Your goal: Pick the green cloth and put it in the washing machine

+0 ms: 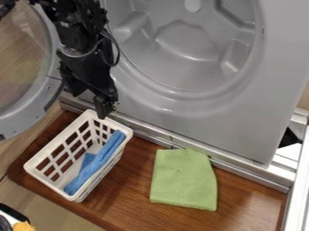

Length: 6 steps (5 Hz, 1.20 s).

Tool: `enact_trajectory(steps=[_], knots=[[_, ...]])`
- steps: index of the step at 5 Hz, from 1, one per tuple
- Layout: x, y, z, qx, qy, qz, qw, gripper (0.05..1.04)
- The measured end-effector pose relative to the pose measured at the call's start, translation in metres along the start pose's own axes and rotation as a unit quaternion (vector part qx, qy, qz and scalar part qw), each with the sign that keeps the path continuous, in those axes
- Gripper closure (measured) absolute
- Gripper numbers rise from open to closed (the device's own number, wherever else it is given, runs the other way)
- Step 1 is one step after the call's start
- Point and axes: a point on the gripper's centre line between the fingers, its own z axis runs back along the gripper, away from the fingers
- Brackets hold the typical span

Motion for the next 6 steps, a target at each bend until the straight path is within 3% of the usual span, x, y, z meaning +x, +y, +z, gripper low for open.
enact_trajectory(steps=[1, 2, 3, 4, 5, 6], knots=[[-0.003, -0.003, -0.005, -0.007, 0.011, -0.001, 0.9999, 0.083], [0.013, -0.040, -0.018, -0.044, 0.009, -0.068, 0.9967, 0.083], [0.021, -0.065, -0.028, -0.061, 0.010, -0.098, 0.9933, 0.083], [0.026, -0.097, -0.045, -0.085, 0.018, -0.145, 0.9855, 0.083], [0.029, -0.115, -0.068, -0.113, 0.003, -0.185, 0.9762, 0.083], [0.022, -0.134, -0.096, -0.107, 0.019, -0.226, 0.9679, 0.083]])
